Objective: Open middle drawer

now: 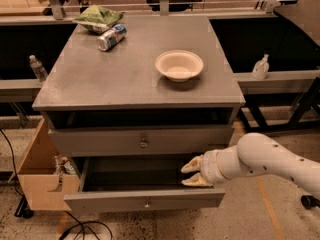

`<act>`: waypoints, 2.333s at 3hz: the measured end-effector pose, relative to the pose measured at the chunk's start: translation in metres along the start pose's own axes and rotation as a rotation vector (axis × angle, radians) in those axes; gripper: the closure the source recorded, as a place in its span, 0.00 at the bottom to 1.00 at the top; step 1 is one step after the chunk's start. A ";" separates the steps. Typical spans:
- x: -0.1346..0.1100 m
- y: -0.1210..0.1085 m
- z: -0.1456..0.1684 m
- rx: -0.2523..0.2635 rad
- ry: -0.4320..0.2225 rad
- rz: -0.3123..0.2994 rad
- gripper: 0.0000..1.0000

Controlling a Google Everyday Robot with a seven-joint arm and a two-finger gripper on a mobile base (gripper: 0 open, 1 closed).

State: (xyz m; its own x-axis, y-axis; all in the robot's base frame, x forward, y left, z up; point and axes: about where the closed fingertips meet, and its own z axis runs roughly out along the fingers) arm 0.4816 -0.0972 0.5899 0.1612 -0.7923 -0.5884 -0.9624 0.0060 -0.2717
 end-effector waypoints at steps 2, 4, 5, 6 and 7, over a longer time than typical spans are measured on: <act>0.036 -0.022 0.028 0.039 -0.024 0.007 1.00; 0.092 -0.044 0.097 0.122 0.028 0.011 1.00; 0.115 -0.067 0.137 0.120 0.045 0.011 1.00; 0.135 -0.081 0.165 0.118 0.055 0.023 1.00; 0.143 -0.082 0.174 0.129 0.055 0.030 1.00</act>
Offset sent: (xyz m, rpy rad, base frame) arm 0.0568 -0.0228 -0.0647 0.0563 -0.0680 -0.0614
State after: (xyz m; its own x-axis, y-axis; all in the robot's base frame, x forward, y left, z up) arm 0.6220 -0.1047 0.3955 0.1170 -0.8229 -0.5560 -0.9298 0.1060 -0.3525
